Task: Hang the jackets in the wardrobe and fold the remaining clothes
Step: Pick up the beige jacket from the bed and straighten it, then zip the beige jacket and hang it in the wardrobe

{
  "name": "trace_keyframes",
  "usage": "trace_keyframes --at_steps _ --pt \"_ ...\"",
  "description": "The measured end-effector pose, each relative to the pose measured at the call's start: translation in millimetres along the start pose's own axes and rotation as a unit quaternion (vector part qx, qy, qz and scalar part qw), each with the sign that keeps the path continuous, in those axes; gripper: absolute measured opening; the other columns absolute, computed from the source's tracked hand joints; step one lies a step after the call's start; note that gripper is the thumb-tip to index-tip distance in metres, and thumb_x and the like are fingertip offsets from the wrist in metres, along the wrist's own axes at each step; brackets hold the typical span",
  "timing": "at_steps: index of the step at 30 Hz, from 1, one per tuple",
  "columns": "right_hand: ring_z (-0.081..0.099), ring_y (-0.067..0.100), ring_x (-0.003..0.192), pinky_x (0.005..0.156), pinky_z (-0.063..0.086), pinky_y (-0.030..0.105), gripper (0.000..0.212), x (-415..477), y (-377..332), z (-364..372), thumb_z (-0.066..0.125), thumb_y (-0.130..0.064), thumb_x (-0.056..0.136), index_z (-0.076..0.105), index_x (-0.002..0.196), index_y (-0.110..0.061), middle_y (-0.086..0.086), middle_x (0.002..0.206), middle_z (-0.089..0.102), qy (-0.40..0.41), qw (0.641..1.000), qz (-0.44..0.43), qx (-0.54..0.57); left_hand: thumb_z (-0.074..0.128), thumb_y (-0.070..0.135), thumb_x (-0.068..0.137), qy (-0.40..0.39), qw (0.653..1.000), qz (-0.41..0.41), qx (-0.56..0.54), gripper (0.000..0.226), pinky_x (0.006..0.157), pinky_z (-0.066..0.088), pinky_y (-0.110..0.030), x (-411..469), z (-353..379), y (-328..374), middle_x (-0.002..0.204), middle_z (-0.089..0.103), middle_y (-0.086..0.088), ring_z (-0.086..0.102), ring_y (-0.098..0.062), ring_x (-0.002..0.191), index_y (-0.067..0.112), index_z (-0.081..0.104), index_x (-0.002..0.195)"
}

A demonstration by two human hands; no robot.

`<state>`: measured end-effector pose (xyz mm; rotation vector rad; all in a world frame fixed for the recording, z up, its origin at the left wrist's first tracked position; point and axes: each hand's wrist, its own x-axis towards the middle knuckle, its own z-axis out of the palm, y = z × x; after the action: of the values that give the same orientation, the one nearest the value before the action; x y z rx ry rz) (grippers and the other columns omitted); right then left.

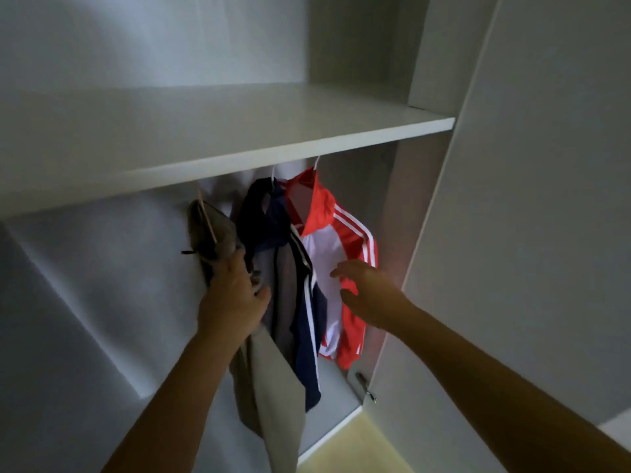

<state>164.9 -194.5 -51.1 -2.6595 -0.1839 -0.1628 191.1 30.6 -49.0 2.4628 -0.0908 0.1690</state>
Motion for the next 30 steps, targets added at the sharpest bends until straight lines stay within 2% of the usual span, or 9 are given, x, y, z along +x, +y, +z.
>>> trace_keyframes --at_steps 4,7,11,14,16,21,27,30 --pt "0.060 0.009 0.100 0.079 0.042 0.011 0.034 -91 17 -10 0.056 -0.009 0.089 0.062 0.120 -0.021 -0.005 0.122 0.059 0.080 0.988 0.087 0.097 0.063 0.023 0.088 -0.056 0.986 0.118 -0.102 0.043 0.095 0.046 -0.037 -60 30 31 0.126 0.054 -0.004 0.053 -0.020 0.116 0.015 0.048 0.129" --pt "0.059 -0.002 0.088 0.079 0.045 0.010 0.032 -167 36 -19 0.054 -0.007 0.091 0.064 0.117 -0.024 -0.014 0.113 0.059 0.119 0.967 0.163 0.153 0.064 0.016 0.087 -0.087 0.962 0.208 -0.152 0.024 0.086 0.042 -0.019 -105 61 72 0.107 0.061 0.008 0.057 -0.009 0.102 0.016 0.060 0.111" --pt "0.061 -0.003 0.087 0.074 0.044 0.006 0.026 -285 68 -39 0.054 -0.014 0.094 0.062 0.110 -0.033 -0.022 0.103 0.062 0.171 0.934 0.258 0.176 0.059 0.018 0.089 -0.188 0.920 0.285 -0.192 0.013 0.079 0.048 -0.019 -176 110 141 0.096 0.064 0.015 0.060 0.002 0.091 0.021 0.062 0.102" --pt "0.064 0.003 0.085 0.072 0.048 0.012 0.028 -390 89 -62 0.054 -0.013 0.093 0.061 0.095 -0.040 -0.022 0.098 0.067 0.248 0.884 0.341 0.202 0.060 0.016 0.090 -0.255 0.887 0.325 -0.207 0.013 0.074 0.046 -0.011 -254 147 196 0.091 0.064 0.020 0.060 0.004 0.086 0.027 0.061 0.096" --pt "0.065 0.005 0.081 0.068 0.047 0.012 0.031 -465 100 -81 0.054 -0.010 0.091 0.062 0.091 -0.040 -0.019 0.095 0.069 0.305 0.845 0.389 0.204 0.059 0.020 0.091 -0.310 0.859 0.347 -0.212 0.011 0.073 0.047 -0.013 -316 171 230 0.089 0.064 0.021 0.061 0.003 0.084 0.029 0.062 0.095" --pt "0.063 0.004 0.071 0.061 0.045 0.008 0.023 -651 115 -125 0.054 -0.003 0.090 0.067 0.095 -0.022 -0.011 0.089 0.070 0.414 0.756 0.475 0.177 0.057 0.024 0.091 -0.432 0.769 0.419 -0.217 0.009 0.075 0.050 -0.018 -473 224 312 0.088 0.067 0.017 0.061 0.002 0.084 0.028 0.064 0.095" --pt "0.058 0.004 0.062 0.061 0.046 0.012 0.027 -818 119 -149 0.053 -0.001 0.088 0.068 0.090 -0.024 -0.006 0.082 0.071 0.500 0.654 0.548 0.149 0.058 0.021 0.091 -0.513 0.666 0.494 -0.221 0.009 0.073 0.049 -0.017 -625 259 403 0.085 0.066 0.016 0.060 0.002 0.084 0.027 0.064 0.092" --pt "0.056 0.008 0.060 0.059 0.046 0.022 0.030 -876 121 -157 0.052 -0.002 0.089 0.068 0.087 -0.028 -0.004 0.081 0.071 0.533 0.603 0.575 0.144 0.059 0.020 0.091 -0.539 0.623 0.522 -0.219 0.011 0.072 0.051 -0.021 -684 282 436 0.084 0.067 0.016 0.061 0.002 0.080 0.029 0.064 0.091"
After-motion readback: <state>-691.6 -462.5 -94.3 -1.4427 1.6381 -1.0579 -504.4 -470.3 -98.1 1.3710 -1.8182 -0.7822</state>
